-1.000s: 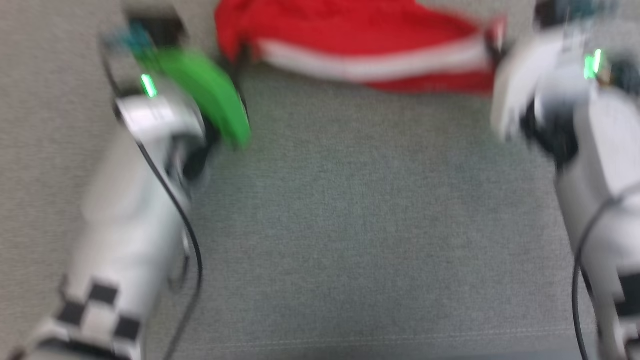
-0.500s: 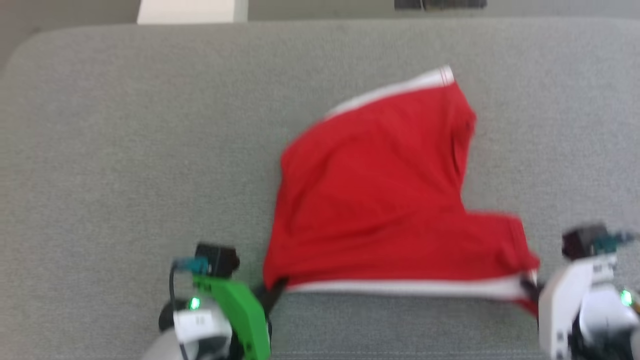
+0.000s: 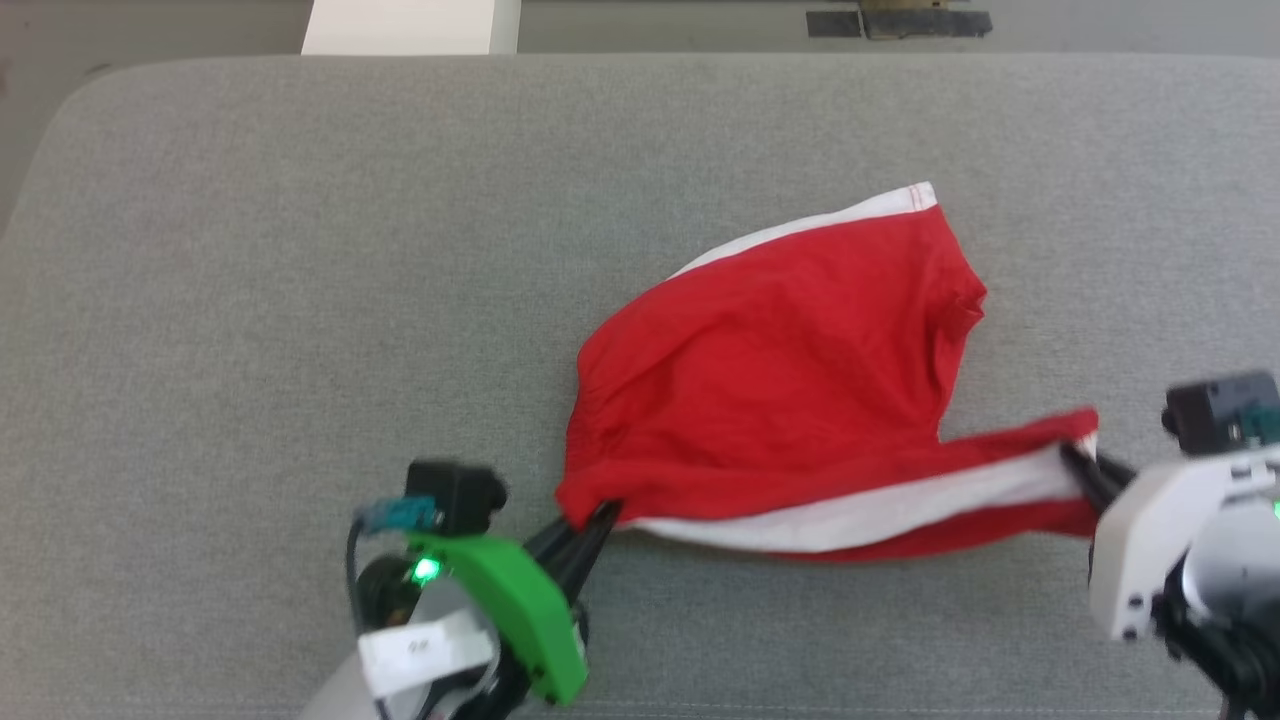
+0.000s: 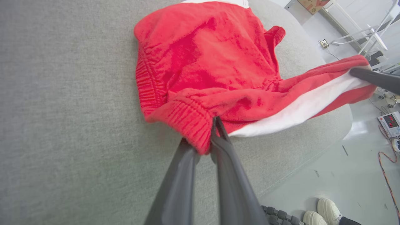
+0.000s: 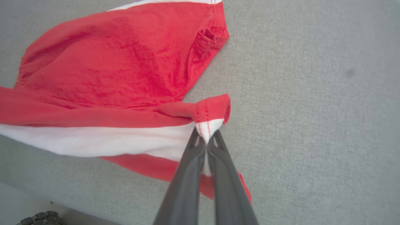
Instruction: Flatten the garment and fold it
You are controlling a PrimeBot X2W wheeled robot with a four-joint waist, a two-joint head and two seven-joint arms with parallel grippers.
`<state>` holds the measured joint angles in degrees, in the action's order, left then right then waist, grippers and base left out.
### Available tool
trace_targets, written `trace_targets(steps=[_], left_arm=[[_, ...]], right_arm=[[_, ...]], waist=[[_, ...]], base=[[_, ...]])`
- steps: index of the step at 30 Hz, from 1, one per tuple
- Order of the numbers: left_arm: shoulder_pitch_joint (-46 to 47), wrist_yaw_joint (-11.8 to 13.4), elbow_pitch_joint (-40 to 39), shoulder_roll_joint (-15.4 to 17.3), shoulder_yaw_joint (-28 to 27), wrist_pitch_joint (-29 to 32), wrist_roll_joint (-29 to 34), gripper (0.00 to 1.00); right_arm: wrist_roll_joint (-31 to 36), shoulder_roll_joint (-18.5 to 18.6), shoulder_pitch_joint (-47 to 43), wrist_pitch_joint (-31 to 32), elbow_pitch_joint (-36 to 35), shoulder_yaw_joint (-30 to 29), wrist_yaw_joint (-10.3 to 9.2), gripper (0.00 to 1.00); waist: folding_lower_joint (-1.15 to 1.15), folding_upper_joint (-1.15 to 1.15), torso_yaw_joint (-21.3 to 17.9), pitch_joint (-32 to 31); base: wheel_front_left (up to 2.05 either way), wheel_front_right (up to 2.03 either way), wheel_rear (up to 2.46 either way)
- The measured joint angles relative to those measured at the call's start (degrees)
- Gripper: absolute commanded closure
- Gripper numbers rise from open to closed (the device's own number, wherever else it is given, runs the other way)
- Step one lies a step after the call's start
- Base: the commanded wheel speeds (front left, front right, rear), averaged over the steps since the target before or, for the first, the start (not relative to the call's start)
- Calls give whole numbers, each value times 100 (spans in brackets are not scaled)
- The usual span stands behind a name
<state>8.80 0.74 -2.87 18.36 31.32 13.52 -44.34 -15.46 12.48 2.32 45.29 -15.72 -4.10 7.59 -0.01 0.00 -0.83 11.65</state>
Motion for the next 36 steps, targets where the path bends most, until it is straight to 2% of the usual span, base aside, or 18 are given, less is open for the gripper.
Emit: trace_targets(steps=[5,10,17,27,29,31,32,33,34,36], left_arm=[[819,-78,378,-338,45,-31,69,100],[1556,-92,932,-657,-83,-130,80,100],[2337,37,1757,-901,-267,-310,224,100],[2993,131,2603,-1161,-122,-386,399,100],[3076,104,2648,-1194,-75,-383,402,53],[3115,58,2658,-1233,-33,-376,402,0],[3119,44,2654,-1238,-16,-376,402,0],[3120,3,2639,-1243,24,-380,403,0],[3118,-15,2621,-1256,53,-404,405,0],[3093,-25,2602,-1259,87,-471,412,0]], right_arm=[[41,287,1072,-44,560,236,1,100],[38,441,2194,-121,1438,386,1,100],[179,464,3400,-372,2693,412,1,100],[449,402,4553,-543,4353,544,1,100],[453,370,4704,-469,4609,566,1,100],[453,363,4881,-336,4823,554,0,100],[452,363,4949,-280,4889,552,-1,98],[450,365,5009,-243,4946,561,-2,53],[444,367,5042,-243,4994,581,-3,0],[396,374,5044,-261,5049,603,-3,0]], waist=[[0,0,66,206],[0,0,172,490],[0,0,353,944],[1,0,631,1548],[1,0,689,1619],[1,0,754,1663],[1,0,778,1671],[1,0,804,1672],[1,0,822,1659],[1,0,840,1613]], base=[[0,0,0],[0,0,0],[0,0,0],[0,0,0],[0,0,0],[0,0,0],[0,0,0],[0,0,0],[0,0,0],[0,0,0]])
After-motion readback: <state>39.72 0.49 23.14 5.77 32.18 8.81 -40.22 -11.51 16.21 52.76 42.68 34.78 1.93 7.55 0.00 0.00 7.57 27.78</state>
